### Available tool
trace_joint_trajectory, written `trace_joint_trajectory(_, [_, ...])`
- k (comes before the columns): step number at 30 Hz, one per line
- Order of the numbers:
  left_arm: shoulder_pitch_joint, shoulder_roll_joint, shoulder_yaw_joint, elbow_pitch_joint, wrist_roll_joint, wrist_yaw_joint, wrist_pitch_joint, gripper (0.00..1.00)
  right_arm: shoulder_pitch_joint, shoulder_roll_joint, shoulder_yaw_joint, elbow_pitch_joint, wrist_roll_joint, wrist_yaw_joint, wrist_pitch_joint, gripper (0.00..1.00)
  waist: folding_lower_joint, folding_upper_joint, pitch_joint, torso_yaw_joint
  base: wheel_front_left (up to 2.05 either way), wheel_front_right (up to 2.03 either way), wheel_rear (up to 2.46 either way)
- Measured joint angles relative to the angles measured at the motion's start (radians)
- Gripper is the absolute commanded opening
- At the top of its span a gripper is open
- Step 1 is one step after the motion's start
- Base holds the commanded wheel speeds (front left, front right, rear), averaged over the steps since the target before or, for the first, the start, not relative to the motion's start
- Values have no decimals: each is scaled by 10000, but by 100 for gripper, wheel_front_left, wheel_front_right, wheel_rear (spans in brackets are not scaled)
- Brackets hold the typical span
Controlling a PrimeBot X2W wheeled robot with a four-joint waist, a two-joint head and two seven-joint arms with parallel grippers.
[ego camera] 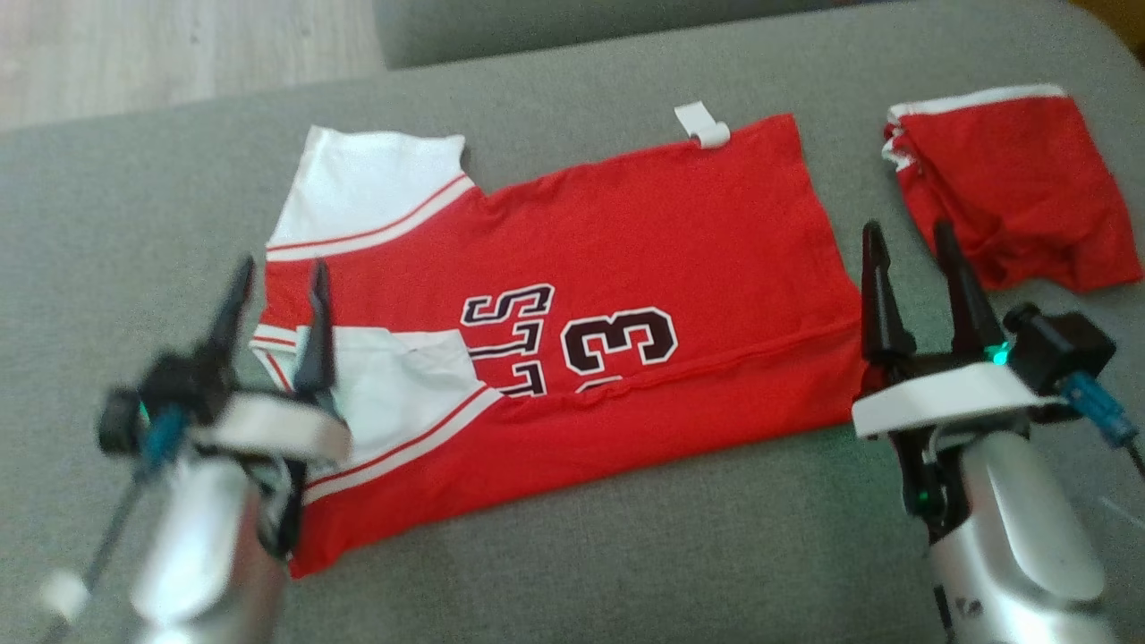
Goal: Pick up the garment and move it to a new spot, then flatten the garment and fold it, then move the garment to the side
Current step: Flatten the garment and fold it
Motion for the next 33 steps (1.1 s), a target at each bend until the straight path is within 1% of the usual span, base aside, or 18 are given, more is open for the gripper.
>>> trace_joint_trajectory(2, [-904, 357, -38, 633, 105, -125, 370, 100, -209, 2, -25, -67, 0, 0, 0, 100, 1, 0, 256, -58, 0, 0, 0])
trace_joint_trajectory(5, [-2548, 995, -268, 1605, 134, -382, 1553, 100, -629, 8, -19, -161, 17, 0, 0, 100, 1, 0, 699, -179, 0, 0, 0])
trace_joint_trajectory(7, [-3759, 1425, -466, 2265, 63, -518, 2573, 100, -972, 8, 40, -222, 81, 0, 0, 100, 1, 0, 1050, -293, 0, 0, 0])
trace_joint_trajectory(10, [-5465, 2086, -817, 3074, -238, -579, 4000, 100, -1503, 6, 280, -355, 253, 0, 0, 100, 3, 0, 1637, -513, 0, 0, 0])
trace_joint_trajectory(13, [-6590, 2663, -1689, 3614, -959, -598, 5459, 100, -1848, 15, 474, -543, 520, 0, 0, 100, 2, 0, 2191, -786, 0, 0, 0])
trace_joint_trajectory(14, [-6779, 2834, -2050, 3685, -1110, -598, 5781, 100, -1897, 13, 476, -585, 616, 0, 0, 100, 2, 0, 2359, -878, 0, 0, 0])
trace_joint_trajectory(18, [-7158, 3409, -2987, 3975, -1973, -600, 6546, 100, -1921, 13, 621, -711, 874, 0, -2, 100, 2, 0, 2922, -1266, 0, 0, 0])
trace_joint_trajectory(22, [-7354, 3835, -3628, 4107, -2711, -600, 6911, 100, -1923, 13, 719, -826, 970, 0, -2, 100, 0, 0, 3248, -1626, 0, 0, 0])
trace_joint_trajectory(27, [-7913, 4165, -4105, 4272, -3557, -600, 7561, 100, -1929, 13, 732, -894, 1045, 0, -2, 100, -1, 0, 3451, -1900, 0, 0, 0])
trace_joint_trajectory(33, [-8174, 4347, -4692, 4157, -4548, -596, 8195, 100, -1942, 13, 660, -926, 1043, 0, -2, 100, -2, 0, 3550, -2037, 0, 0, 0])
